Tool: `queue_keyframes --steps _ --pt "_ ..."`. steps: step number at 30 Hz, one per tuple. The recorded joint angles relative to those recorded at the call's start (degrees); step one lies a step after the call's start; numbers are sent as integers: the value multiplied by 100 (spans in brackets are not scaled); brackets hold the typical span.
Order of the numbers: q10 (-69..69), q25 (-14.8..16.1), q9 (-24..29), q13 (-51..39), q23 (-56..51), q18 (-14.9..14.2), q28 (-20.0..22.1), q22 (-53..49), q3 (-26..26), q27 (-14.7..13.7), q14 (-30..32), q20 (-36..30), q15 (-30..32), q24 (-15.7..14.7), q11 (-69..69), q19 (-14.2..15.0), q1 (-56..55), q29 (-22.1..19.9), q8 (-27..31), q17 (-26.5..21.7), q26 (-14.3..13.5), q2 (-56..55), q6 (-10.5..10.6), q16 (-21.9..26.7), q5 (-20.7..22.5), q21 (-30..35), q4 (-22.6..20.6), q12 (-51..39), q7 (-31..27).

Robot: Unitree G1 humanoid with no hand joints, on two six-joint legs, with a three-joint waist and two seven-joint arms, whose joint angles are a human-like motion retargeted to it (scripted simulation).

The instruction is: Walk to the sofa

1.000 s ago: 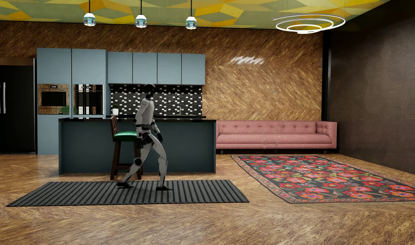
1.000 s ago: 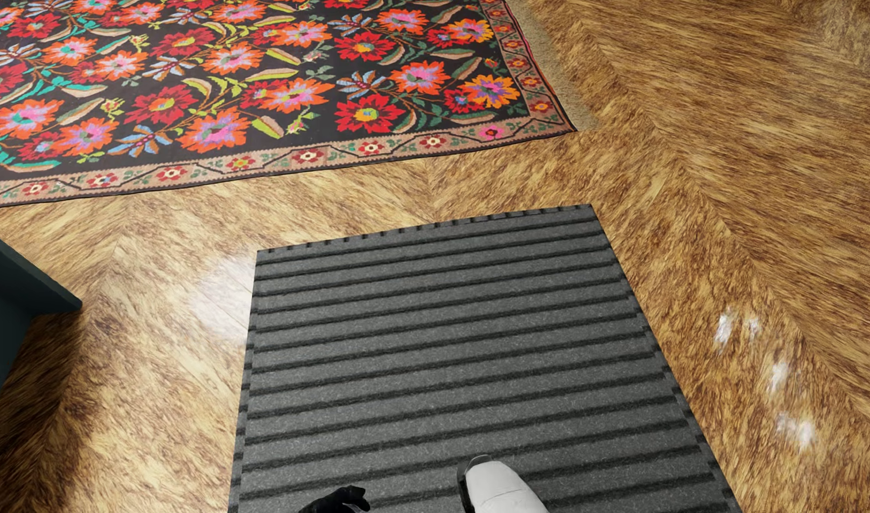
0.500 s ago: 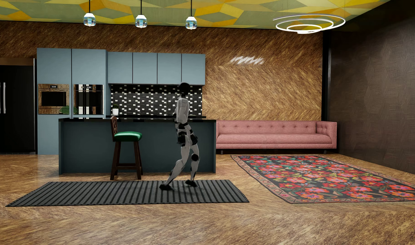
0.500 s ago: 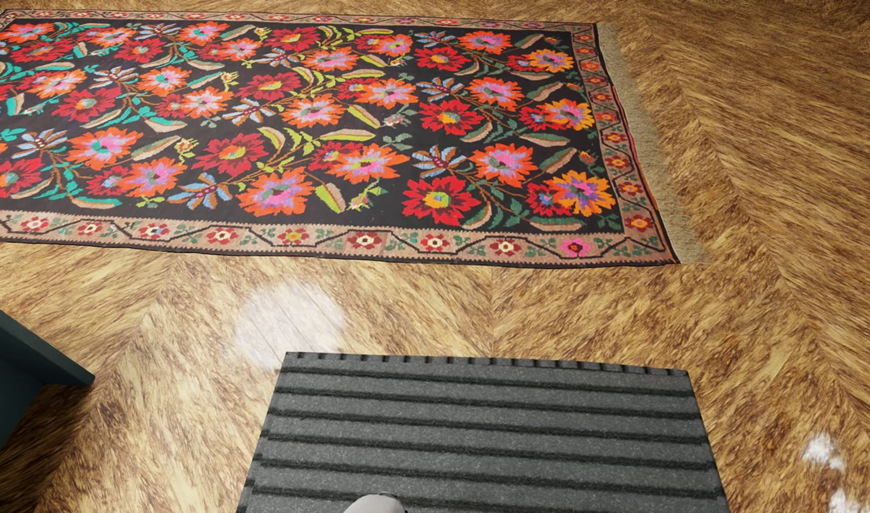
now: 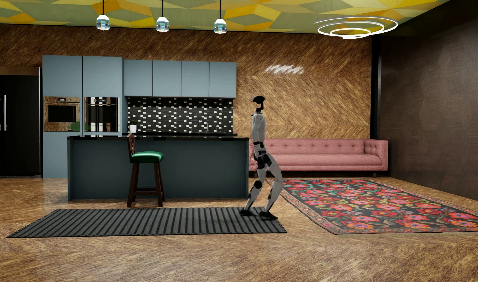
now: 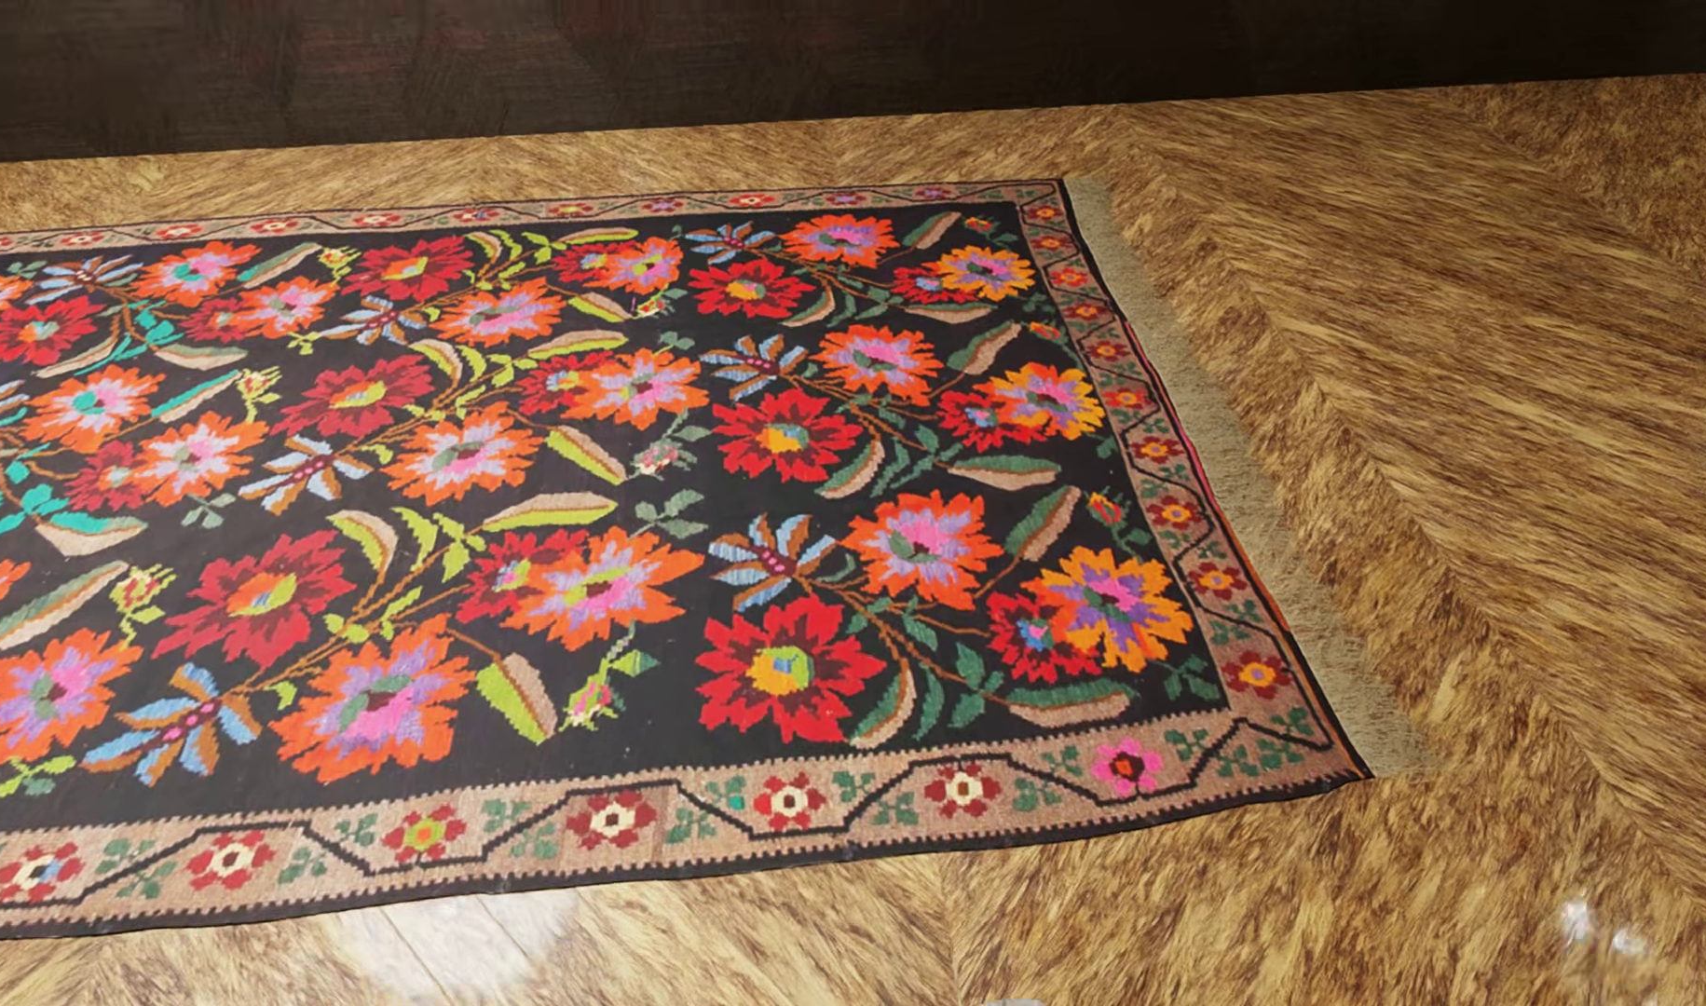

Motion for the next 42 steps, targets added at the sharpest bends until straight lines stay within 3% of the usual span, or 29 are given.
queue_keyframes --steps 2,3,4,5,6,7,8,10,11,13,14,15,16,17,18,19,20,22,23,24,27,28,30,31,33,34,36,39,42 --pt "-156 0 -184 29 165 0 0 -153 -239 0 -698 492 1006 0 -1820 0 560 0 0 -41 0 -301 28 82 -45 130 61 -351 0" --pt "-151 0 -269 36 247 0 0 -172 -235 0 -775 737 1543 0 -4192 0 743 0 0 -52 0 -533 79 76 -52 104 51 -473 0" --pt "-26 0 -274 29 240 0 0 -319 -387 0 -633 778 1082 0 -2264 0 905 0 0 -79 0 -765 117 170 -52 198 172 -533 0" --pt "215 0 -204 -13 319 0 0 -472 -548 0 -286 1095 1141 0 -1733 0 1149 0 0 -95 0 -869 209 174 115 300 346 -413 0" --pt "810 0 -296 -11 429 0 0 -385 -655 0 444 1252 1430 0 -1223 0 1077 0 0 -89 0 -987 318 67 236 330 512 -291 0" --pt "1845 0 -259 -29 575 0 0 -201 -684 0 1613 1311 1226 0 -755 0 863 0 0 -79 0 -813 506 -117 524 315 771 -106 0" --pt "3319 0 -264 -106 616 0 0 -112 -550 0 2544 1226 916 0 -678 0 191 0 0 -38 0 -602 486 -183 719 214 739 55 0" --pt "5612 0 -40 -221 309 0 0 108 -202 0 2197 658 501 0 -948 0 -1170 0 0 -9 0 354 436 -260 889 102 821 129 0" --pt "5657 0 -31 -267 69 0 0 244 140 0 2123 657 440 0 -1176 0 -1778 0 0 6 0 818 256 -375 762 81 661 276 0" --pt "3882 0 77 -498 -396 0 0 442 834 0 2821 227 277 0 -1614 0 -2570 0 0 -94 0 1688 45 -334 611 145 542 576 0" --pt "2539 0 -1 -561 -655 0 0 594 1101 0 3072 448 173 0 -1854 0 -2904 0 0 -107 0 2019 9 -391 616 1 545 754 0" --pt "1143 0 -53 -603 -872 0 0 744 1262 0 2479 475 -10 0 -2084 0 -2972 0 0 -153 0 2495 -6 -388 600 -100 482 887 0" --pt "407 0 -154 -672 -1080 0 0 768 1345 0 467 307 -253 0 -2258 0 -2958 0 0 -224 0 2847 65 -352 708 -296 436 985 0" --pt "-1634 0 -300 -698 -1229 0 0 770 1403 0 2088 179 -581 0 -2262 0 -3081 0 0 -306 0 3043 101 -291 741 -469 481 1114 0" --pt "-1799 0 -346 -731 -1230 0 0 829 1474 0 2308 54 -791 0 -2239 0 -3193 0 0 -341 0 3215 144 -262 826 -624 481 1229 0" --pt "265 0 -296 -685 -1174 0 0 904 1569 0 330 -39 -823 0 -2071 0 -3386 0 0 -309 0 3384 70 -245 800 -822 385 1284 0" --pt "460 0 -295 -595 -1023 0 0 960 1594 0 995 -47 -580 0 -1688 0 -3406 0 0 -254 0 3475 -21 -219 738 -1010 187 1345 0" --pt "882 0 -202 -386 -575 0 0 1129 1452 0 2619 -17 1305 0 603 0 -3282 0 0 -63 0 2851 -381 -175 190 -1020 -358 1429 0" --pt "1070 0 -134 -286 -441 0 0 1088 1340 0 2748 79 1225 0 1898 0 -3084 0 0 -34 0 2192 -418 -151 24 -982 -545 1386 0" --pt "995 0 49 -243 -333 0 0 934 1332 0 2662 240 579 0 2516 0 -2618 0 0 -23 0 1588 -409 -113 -65 -859 -630 1340 0" --pt "736 0 106 -24 -126 0 0 351 406 0 1633 455 153 0 392 0 -1553 0 0 -133 0 450 83 -39 60 -648 -553 993 0" --pt "590 0 50 153 -150 0 0 206 263 0 1262 620 408 0 -848 0 -1239 0 0 -175 0 313 212 -42 29 -767 -525 870 0" --pt "617 0 -149 424 -111 0 0 -172 106 0 530 1018 3391 0 -2224 0 -924 0 0 -170 0 -35 376 80 -97 -763 -437 662 0" --pt "718 0 -179 571 -98 0 0 -329 -6 0 130 1144 3804 0 -2038 0 -643 0 0 -161 0 -131 344 174 -249 -722 -430 595 0" --pt "1425 0 -100 623 4 0 0 -490 -281 0 182 1285 2215 0 -1321 0 -414 0 0 -177 0 132 462 199 -159 -620 -330 526 0" --pt "2071 0 -64 477 142 0 0 -354 -426 0 900 1509 1605 0 -1095 0 -706 0 0 -182 0 309 579 -9 -183 -556 -224 458 0" --pt "2645 0 60 102 287 0 0 -304 -232 0 2427 996 1053 0 -1195 0 -1326 0 0 -385 0 779 782 -215 -373 -542 -1 273 0" --pt "2674 0 -61 -17 -124 0 0 -309 230 0 2326 579 533 0 -1445 0 -2583 0 0 -435 0 1530 705 -322 -801 -812 315 578 0" --pt "1680 0 -102 -18 -698 0 0 185 791 0 2122 402 64 0 -1656 0 -3413 0 0 -380 0 2432 538 -336 -807 -893 760 1060 0"
